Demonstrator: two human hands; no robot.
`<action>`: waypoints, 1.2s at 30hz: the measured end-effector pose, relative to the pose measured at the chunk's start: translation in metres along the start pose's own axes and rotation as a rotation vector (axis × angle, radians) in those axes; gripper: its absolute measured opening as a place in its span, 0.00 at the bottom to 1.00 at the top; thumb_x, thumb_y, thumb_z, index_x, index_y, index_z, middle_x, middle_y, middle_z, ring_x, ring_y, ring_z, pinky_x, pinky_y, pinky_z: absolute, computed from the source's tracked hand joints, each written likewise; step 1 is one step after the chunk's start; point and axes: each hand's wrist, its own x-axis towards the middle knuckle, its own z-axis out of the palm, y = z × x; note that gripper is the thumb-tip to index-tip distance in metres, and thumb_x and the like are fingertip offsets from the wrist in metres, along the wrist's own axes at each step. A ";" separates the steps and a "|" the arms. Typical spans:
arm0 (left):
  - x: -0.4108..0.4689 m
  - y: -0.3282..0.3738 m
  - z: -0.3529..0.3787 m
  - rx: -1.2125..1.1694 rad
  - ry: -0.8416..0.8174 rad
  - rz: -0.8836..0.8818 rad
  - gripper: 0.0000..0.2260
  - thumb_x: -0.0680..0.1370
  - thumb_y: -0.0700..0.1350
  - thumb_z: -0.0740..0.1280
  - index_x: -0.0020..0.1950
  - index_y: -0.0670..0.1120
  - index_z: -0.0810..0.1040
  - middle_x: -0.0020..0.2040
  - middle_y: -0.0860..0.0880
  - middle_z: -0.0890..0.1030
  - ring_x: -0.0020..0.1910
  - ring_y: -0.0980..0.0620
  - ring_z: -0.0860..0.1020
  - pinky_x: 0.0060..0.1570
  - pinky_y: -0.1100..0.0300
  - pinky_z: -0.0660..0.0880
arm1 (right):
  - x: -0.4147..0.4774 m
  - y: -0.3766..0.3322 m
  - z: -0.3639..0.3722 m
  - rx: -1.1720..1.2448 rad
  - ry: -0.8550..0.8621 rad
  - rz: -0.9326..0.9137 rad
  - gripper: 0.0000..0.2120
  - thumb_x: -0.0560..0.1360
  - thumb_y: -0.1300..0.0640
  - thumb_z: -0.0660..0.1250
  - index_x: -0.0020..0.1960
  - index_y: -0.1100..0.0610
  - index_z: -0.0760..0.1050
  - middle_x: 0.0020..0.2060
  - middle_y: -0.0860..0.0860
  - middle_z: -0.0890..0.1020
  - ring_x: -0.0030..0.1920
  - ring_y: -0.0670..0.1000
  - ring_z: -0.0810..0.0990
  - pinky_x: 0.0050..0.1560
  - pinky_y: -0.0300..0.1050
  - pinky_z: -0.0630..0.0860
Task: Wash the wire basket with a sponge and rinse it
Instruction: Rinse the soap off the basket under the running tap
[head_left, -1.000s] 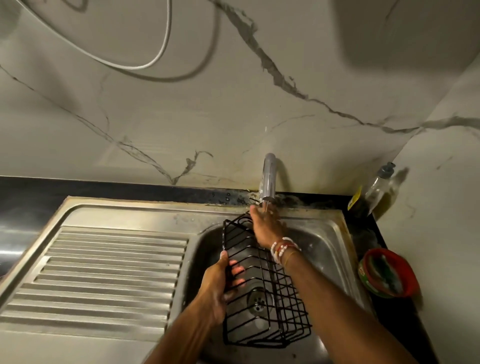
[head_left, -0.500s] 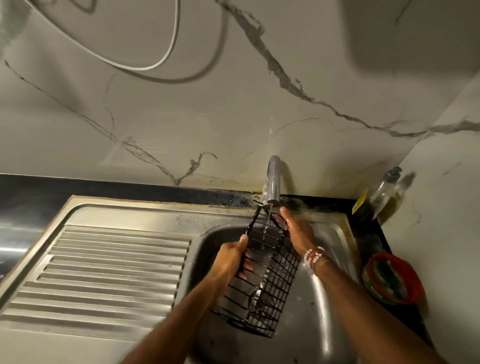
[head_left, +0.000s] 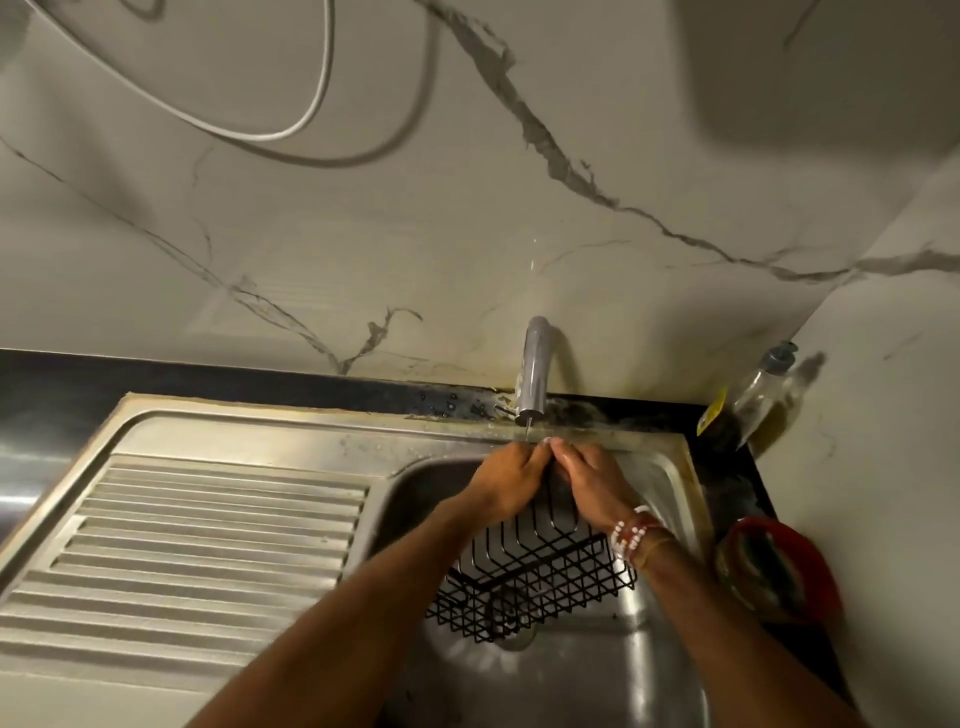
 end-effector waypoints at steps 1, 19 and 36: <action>0.007 0.002 0.002 -0.030 0.004 -0.007 0.19 0.85 0.53 0.53 0.46 0.48 0.79 0.43 0.49 0.80 0.42 0.52 0.77 0.51 0.51 0.77 | 0.002 0.002 0.003 -0.045 0.029 0.023 0.19 0.80 0.46 0.56 0.39 0.51 0.80 0.34 0.46 0.81 0.36 0.47 0.79 0.39 0.44 0.73; 0.027 -0.012 -0.010 -0.200 -0.040 -0.050 0.23 0.84 0.55 0.54 0.56 0.37 0.78 0.50 0.34 0.81 0.50 0.37 0.81 0.53 0.45 0.80 | 0.022 -0.013 0.011 -0.204 0.178 0.105 0.23 0.77 0.47 0.57 0.29 0.58 0.74 0.28 0.53 0.78 0.32 0.55 0.76 0.35 0.47 0.70; 0.030 0.003 -0.025 0.264 -0.085 -0.063 0.19 0.85 0.56 0.51 0.45 0.49 0.74 0.40 0.50 0.75 0.41 0.51 0.75 0.43 0.55 0.72 | 0.023 -0.002 -0.003 0.290 0.234 0.246 0.20 0.72 0.55 0.61 0.22 0.53 0.64 0.21 0.48 0.65 0.24 0.49 0.62 0.30 0.43 0.59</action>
